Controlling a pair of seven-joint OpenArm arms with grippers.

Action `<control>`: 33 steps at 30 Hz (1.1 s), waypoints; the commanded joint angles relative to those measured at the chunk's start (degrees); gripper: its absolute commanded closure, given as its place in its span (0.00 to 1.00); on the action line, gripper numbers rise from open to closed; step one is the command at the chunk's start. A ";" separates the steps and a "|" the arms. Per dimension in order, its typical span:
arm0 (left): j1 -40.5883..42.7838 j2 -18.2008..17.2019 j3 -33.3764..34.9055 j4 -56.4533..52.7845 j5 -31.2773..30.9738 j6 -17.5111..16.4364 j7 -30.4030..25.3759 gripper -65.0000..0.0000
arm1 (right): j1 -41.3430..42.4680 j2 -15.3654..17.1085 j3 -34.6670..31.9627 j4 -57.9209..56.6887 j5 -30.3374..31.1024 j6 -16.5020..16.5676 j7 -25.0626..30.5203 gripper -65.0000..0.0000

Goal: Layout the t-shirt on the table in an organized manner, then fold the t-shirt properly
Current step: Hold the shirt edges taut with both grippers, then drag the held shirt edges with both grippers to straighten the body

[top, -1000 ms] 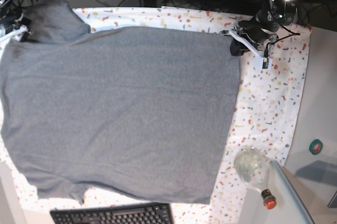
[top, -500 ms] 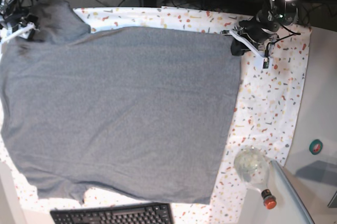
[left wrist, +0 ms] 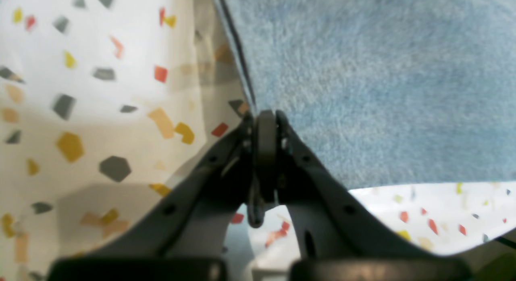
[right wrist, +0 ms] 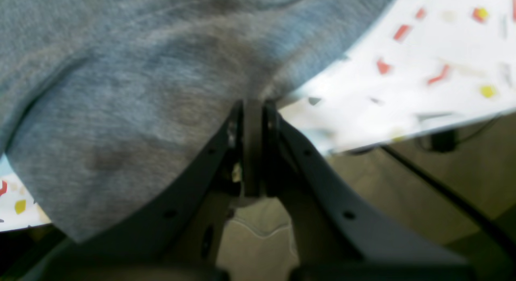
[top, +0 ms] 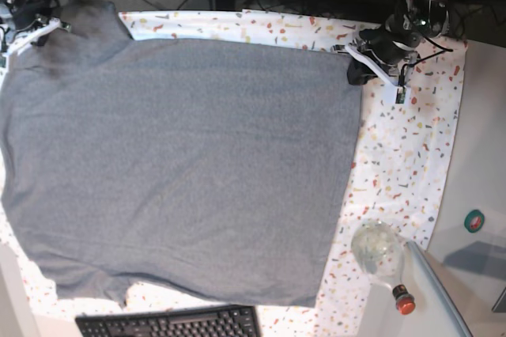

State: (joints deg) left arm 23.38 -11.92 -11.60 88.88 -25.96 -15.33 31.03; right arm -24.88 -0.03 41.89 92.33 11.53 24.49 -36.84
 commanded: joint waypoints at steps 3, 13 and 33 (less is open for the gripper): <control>1.37 -0.43 -0.23 4.00 -0.64 -0.36 -0.92 1.00 | -0.83 -0.71 2.29 4.68 0.56 -0.10 -2.15 1.00; 2.60 0.54 -6.73 4.70 -0.46 -0.36 -0.83 1.00 | -1.01 -2.65 8.97 9.07 0.56 0.08 -2.85 1.00; 1.28 1.77 -7.35 10.94 -0.81 -0.36 7.35 1.00 | 5.06 2.45 4.66 8.63 0.47 0.08 -7.78 1.00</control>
State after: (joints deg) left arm 24.43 -9.72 -18.65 98.83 -26.24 -15.42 39.22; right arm -20.21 1.41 46.30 100.03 11.90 24.67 -46.22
